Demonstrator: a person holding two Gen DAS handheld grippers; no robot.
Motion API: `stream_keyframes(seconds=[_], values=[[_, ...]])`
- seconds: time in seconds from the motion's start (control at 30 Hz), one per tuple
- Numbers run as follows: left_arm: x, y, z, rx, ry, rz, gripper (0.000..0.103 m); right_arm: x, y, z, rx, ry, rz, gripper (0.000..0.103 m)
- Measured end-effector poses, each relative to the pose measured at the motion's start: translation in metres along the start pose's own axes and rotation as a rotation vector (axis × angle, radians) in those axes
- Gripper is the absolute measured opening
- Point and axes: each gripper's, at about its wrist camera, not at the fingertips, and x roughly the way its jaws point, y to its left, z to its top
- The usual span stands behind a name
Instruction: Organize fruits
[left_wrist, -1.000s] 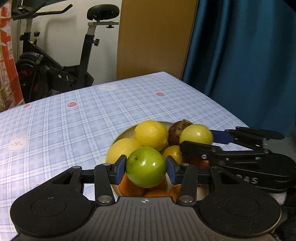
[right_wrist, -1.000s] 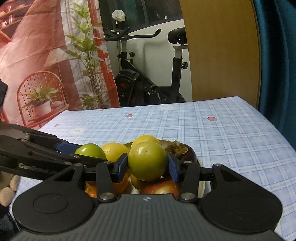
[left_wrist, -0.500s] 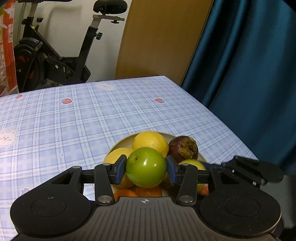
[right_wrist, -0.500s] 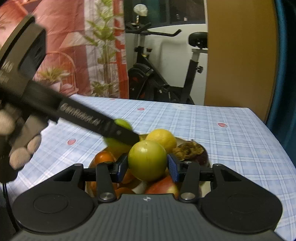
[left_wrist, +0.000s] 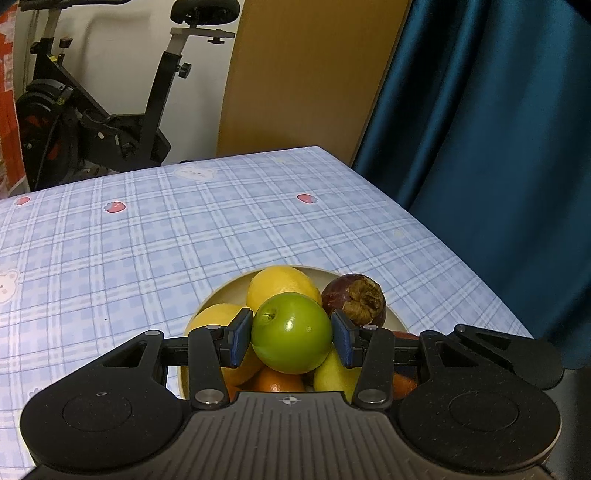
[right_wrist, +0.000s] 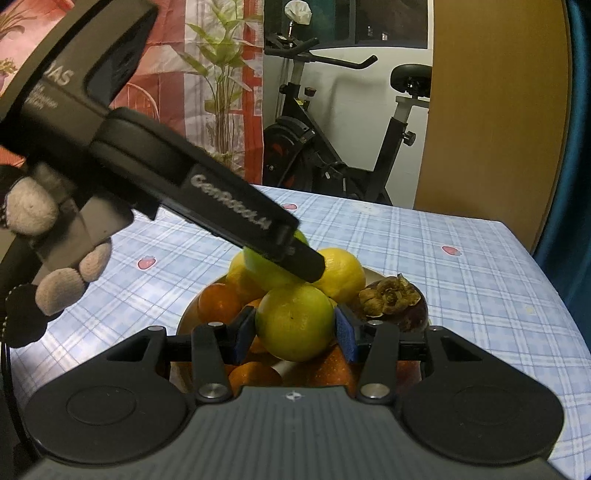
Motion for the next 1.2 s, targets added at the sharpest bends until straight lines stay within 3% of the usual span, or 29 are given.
stream_keyframes(seconds=[0.5, 0.73, 0.93, 1.2], values=[[-0.004, 0.002, 0.0, -0.001, 0.009, 0.001, 0.05, 0.004, 0.001, 0.002, -0.005, 0.023, 0.009, 0.049], [-0.016, 0.002, 0.0, -0.005, -0.01, 0.012, 0.064, 0.003, -0.001, 0.003, 0.015, 0.033, 0.009, 0.049], [-0.036, 0.005, 0.002, -0.008, -0.046, 0.022, 0.077, 0.0, -0.002, 0.007, 0.05, 0.042, 0.002, 0.055], [-0.07, 0.011, -0.001, -0.038, -0.106, 0.094, 0.084, -0.01, -0.003, 0.015, 0.116, 0.044, -0.023, 0.078]])
